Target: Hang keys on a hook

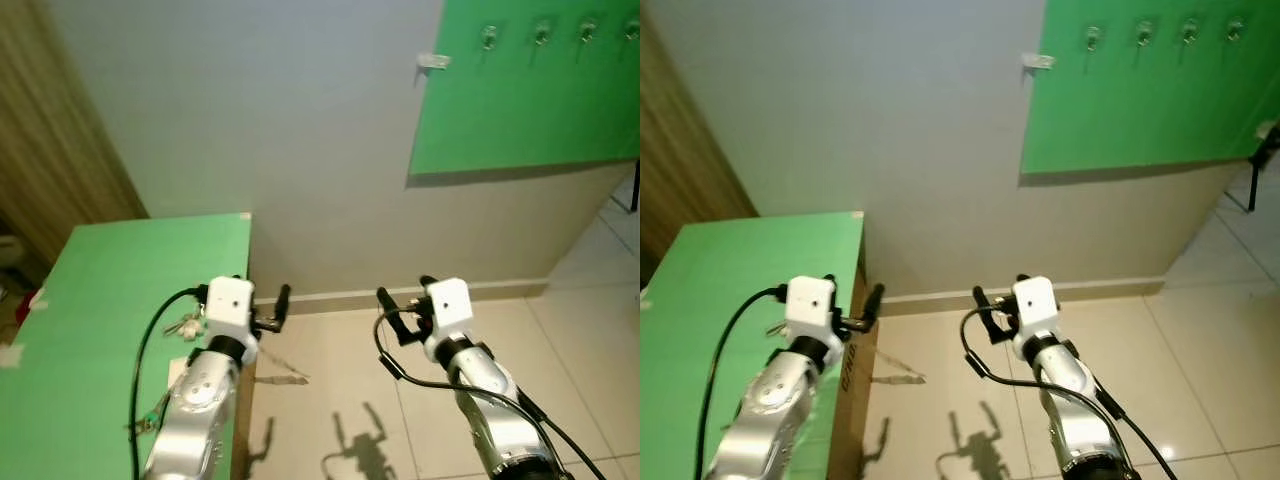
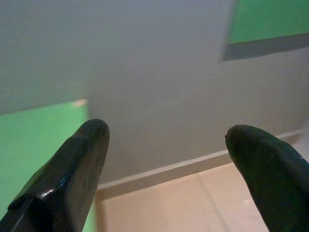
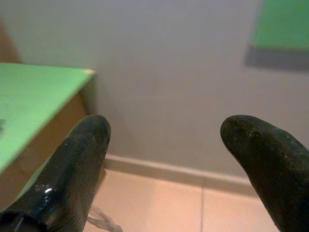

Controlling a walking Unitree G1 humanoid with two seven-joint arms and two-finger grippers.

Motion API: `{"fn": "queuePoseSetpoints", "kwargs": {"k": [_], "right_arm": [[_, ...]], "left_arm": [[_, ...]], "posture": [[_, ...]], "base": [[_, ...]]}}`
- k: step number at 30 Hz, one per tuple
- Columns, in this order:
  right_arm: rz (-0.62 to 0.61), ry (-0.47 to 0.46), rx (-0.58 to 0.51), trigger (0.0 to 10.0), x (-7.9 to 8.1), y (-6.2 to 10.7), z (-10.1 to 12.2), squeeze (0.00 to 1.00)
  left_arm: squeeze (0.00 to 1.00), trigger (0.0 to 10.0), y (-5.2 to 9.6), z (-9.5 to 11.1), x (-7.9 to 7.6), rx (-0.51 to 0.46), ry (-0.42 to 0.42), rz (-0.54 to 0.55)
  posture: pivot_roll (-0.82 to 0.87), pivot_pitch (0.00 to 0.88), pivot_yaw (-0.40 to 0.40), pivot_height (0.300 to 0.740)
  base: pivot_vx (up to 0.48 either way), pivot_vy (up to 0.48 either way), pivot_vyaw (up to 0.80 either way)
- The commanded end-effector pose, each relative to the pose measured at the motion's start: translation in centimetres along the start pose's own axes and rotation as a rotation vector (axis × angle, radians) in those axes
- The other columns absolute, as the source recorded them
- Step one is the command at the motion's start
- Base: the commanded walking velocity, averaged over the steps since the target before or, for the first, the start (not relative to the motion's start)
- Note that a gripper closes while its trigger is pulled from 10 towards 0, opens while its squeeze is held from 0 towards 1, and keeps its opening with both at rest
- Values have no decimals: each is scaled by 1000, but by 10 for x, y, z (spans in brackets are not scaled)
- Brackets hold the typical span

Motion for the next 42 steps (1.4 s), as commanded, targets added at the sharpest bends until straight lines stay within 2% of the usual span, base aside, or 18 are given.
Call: {"fn": "queuePoseSetpoints", "kwargs": {"k": [1, 11, 13, 17, 28, 29, 42], "right_arm": [[-14, -12, -9, 10000, 1, -3, 4, 0], [-43, -32, 6, 10000, 0, 1, -2, 0], [-44, -36, 5, 10000, 1, 1, -1, 0], [-43, -40, 8, 10000, 3, 1, -2, 0], [-18, -27, 20, 10000, 3, 2, -5, 0], [-18, -26, 21, 10000, 3, 2, -5, 0], [-7, -22, 29, 10000, 3, 3, -7, 0]], "left_arm": [[0, 10000, -2, 0, -4, 13, -21, -26], [0, 10000, -8, 1, -10, 24, -12, -58], [0, 10000, -9, 1, -14, 25, -39, -71], [0, 10000, -9, -1, -13, 42, -46, -52], [0, 10000, -9, -3, -11, 55, -6, -45], [0, 10000, -9, -2, -12, 52, 19, -52], [0, 10000, -10, -2, -20, 48, 23, -80]], "posture": [[-165, 2, 78, 740], [-181, 4, 93, 740], [-177, 10, 94, 740], [-171, 16, 91, 740], [-163, 10, 75, 740], [-163, 9, 74, 740], [-167, 0, 70, 740]], "base": [[480, 0, 0], [480, 0, 0], [480, 0, 0], [0, 0, 0], [0, 0, 0], [0, 0, 0], [213, -392, 0]]}}
Point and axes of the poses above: a point about 5 cm out from each wrist's last joint towards the gripper, its own y axis pointing back from the gripper into the wrist, its own z axis along the axis of the wrist's last joint, x = y × z, the point moved 3 cm from there along -y, pointing out of the wrist towards the gripper, and after that the axes turned 14 degrees about y, right-handed, at the moved point
